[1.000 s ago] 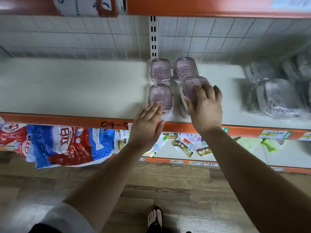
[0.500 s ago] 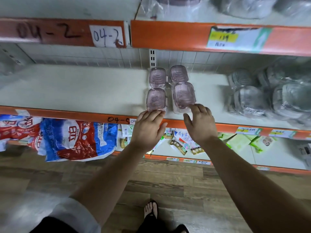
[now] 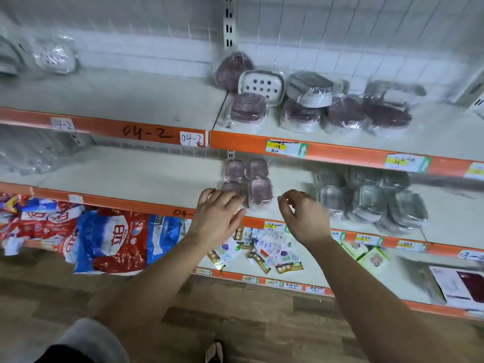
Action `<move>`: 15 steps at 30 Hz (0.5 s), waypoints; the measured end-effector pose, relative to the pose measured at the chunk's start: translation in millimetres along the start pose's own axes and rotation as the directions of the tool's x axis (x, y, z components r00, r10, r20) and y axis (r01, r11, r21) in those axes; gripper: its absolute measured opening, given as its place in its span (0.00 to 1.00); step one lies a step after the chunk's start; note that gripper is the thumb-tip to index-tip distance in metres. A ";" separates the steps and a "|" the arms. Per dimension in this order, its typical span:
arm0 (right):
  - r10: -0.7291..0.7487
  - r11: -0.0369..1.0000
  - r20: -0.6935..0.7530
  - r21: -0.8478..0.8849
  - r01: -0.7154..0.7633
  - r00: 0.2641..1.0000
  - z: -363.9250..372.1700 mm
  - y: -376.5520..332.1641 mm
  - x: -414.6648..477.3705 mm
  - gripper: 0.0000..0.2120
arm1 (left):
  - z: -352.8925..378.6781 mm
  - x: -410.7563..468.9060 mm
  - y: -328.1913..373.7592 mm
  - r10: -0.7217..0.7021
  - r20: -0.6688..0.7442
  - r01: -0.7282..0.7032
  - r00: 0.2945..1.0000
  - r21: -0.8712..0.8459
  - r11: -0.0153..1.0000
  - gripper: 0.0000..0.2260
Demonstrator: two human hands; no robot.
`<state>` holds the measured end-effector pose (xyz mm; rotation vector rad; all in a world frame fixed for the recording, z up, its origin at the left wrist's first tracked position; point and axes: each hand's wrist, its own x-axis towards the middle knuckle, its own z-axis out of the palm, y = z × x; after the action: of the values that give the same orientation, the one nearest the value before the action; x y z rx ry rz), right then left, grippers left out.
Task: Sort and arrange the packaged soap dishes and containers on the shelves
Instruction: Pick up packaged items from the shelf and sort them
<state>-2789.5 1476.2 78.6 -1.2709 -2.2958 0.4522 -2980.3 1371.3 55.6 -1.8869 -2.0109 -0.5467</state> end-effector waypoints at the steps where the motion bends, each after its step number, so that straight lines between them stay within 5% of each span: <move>1: -0.017 1.000 -0.022 0.005 0.017 1.000 -7.7 -3.0 3.8 0.12 | -7.3 6.7 -0.3 -0.003 -0.009 0.003 1.000 0.003 1.000 0.17; 15: -0.190 0.982 -0.251 -0.065 0.180 0.949 -69.4 -30.7 110.8 0.10 | -43.9 133.2 -31.7 -0.071 -0.116 0.063 0.991 -0.068 0.996 0.19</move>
<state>-2823.4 1558.9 178.8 -1.0510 -2.1849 0.1646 -3022.2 1464.3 157.0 -1.7830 -2.0084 -0.7320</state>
